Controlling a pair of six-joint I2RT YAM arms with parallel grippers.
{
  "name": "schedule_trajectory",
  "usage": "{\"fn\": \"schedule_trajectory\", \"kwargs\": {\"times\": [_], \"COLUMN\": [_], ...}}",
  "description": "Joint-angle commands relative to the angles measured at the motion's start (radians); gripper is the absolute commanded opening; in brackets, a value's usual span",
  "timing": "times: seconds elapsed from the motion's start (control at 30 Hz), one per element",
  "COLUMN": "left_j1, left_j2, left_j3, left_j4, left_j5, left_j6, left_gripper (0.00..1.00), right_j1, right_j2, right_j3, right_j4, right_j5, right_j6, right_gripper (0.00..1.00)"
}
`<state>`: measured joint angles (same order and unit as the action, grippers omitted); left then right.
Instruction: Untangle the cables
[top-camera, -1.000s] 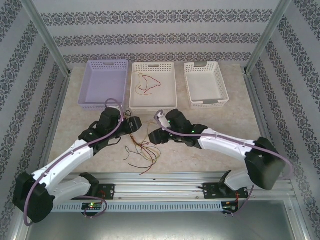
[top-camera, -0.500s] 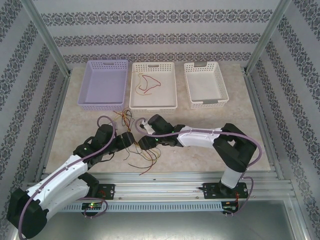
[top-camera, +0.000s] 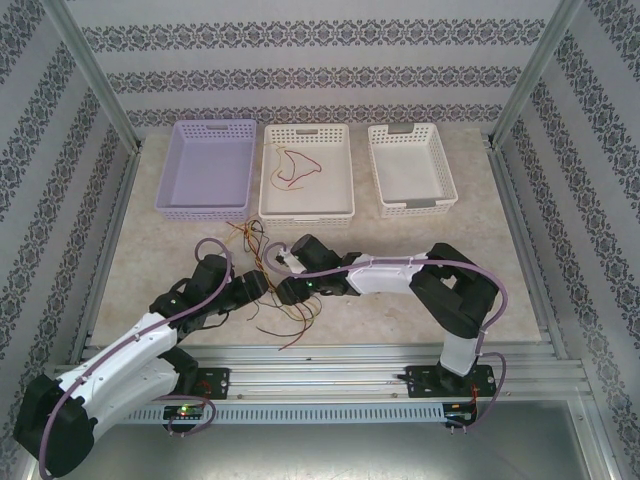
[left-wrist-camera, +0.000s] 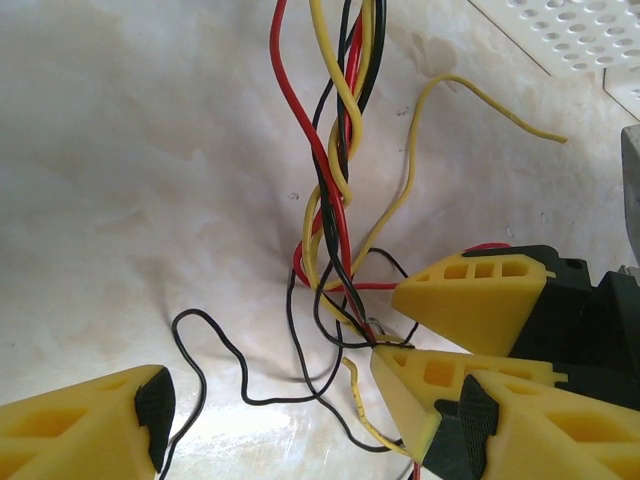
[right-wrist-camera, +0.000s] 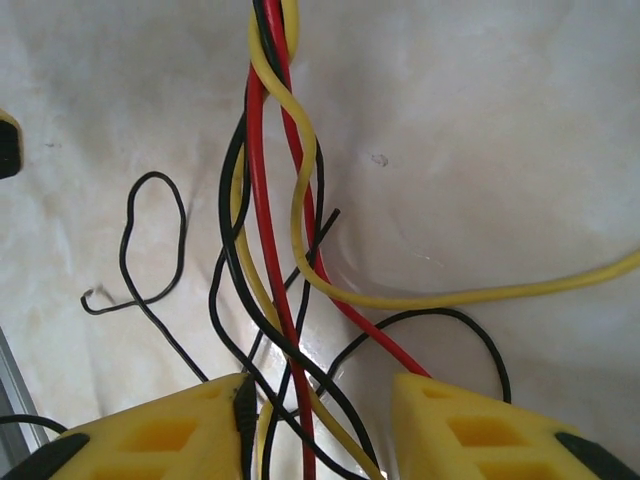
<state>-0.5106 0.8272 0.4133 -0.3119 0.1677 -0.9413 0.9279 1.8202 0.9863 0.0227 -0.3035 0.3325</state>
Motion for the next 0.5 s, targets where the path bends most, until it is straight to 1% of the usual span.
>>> {"fn": "schedule_trajectory", "kwargs": {"times": [0.0, 0.13, 0.2, 0.23, 0.43, 0.47], "left_j1": [-0.006, -0.007, -0.006, -0.008, -0.007, -0.006], "left_j2": [-0.006, -0.003, 0.000, 0.000, 0.000, 0.001], "left_j3": [-0.015, -0.022, -0.025, -0.025, -0.024, -0.024], "left_j4": [0.024, 0.032, 0.034, 0.033, 0.028, 0.027], "left_j5": [0.005, 0.004, 0.006, 0.005, 0.001, 0.002], "left_j6": [-0.013, -0.014, -0.015, -0.015, -0.013, -0.012], "left_gripper": [0.76, 0.76, 0.76, 0.76, 0.76, 0.76], "right_j1": [0.015, 0.017, 0.017, 0.017, 0.017, 0.017], "right_j2": [-0.046, -0.033, -0.026, -0.024, -0.031, -0.038], "right_j3": [-0.017, -0.019, -0.023, -0.023, -0.007, -0.001], "right_j4": [0.051, 0.039, 0.041, 0.042, 0.016, 0.003], "right_j5": [-0.040, -0.052, -0.061, -0.064, -0.052, -0.049], "right_j6": [-0.015, -0.019, -0.018, -0.018, -0.030, -0.034], "right_gripper": [0.44, 0.44, 0.42, 0.40, 0.15, 0.09]}}
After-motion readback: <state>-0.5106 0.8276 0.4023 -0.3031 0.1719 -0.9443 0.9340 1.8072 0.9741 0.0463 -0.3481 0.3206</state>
